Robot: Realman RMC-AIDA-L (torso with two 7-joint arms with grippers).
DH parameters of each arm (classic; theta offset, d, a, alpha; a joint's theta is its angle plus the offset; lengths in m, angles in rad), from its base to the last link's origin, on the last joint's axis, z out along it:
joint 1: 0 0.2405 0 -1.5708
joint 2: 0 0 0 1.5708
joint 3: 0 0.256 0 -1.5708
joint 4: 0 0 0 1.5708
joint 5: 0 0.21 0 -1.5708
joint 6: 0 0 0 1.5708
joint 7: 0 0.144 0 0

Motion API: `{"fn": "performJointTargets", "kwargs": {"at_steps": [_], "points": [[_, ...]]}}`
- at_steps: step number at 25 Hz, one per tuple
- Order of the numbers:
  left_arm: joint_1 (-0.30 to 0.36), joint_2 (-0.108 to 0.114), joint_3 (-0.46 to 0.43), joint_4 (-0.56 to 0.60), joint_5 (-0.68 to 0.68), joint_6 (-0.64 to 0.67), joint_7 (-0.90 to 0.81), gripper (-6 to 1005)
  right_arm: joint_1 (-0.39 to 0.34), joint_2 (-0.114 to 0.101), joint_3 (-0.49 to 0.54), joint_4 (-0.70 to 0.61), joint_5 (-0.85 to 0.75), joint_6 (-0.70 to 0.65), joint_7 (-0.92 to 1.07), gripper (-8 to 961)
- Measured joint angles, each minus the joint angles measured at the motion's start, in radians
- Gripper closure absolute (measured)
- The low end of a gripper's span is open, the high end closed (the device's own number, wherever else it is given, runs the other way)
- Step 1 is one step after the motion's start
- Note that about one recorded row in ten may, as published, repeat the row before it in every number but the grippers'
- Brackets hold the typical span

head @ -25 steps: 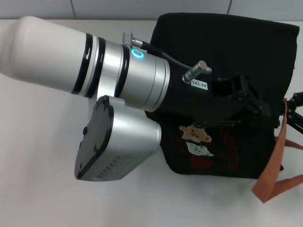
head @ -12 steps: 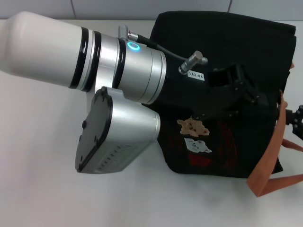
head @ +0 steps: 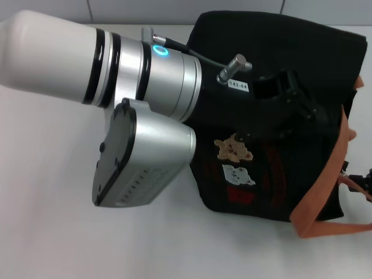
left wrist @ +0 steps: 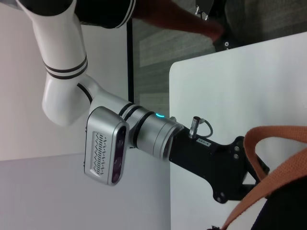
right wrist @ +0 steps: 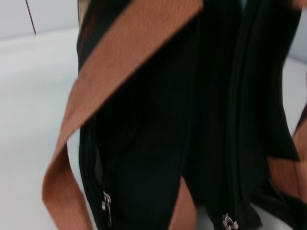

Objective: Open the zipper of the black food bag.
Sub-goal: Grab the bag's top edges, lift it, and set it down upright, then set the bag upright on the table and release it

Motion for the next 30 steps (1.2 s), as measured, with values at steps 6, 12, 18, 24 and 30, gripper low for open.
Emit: {"fn": "performJointTargets", "kwargs": {"at_steps": [6,12,18,24,30], "points": [[-0.002,-0.001,-0.028,-0.017,-0.016,-0.003,-0.047,772,0.001,-0.025,0.064,0.008,0.101,-0.079,0.129,899],[0.058,0.002,-0.152,-0.283,-0.386,-0.021,-0.030,769,-0.027,-0.051,0.196,0.064,0.261,-0.164,0.149,880],[0.138,0.002,-0.253,-0.687,-0.757,0.087,0.168,765,-0.035,-0.052,0.243,0.105,0.278,-0.149,0.118,668],[0.136,0.008,-0.347,-1.119,-0.926,0.322,0.362,762,-0.025,-0.052,0.245,0.137,0.286,-0.147,0.097,436],[0.202,0.001,-0.400,-1.254,-0.944,0.411,0.337,759,0.003,-0.049,0.246,0.153,0.297,-0.145,0.095,211]]}}
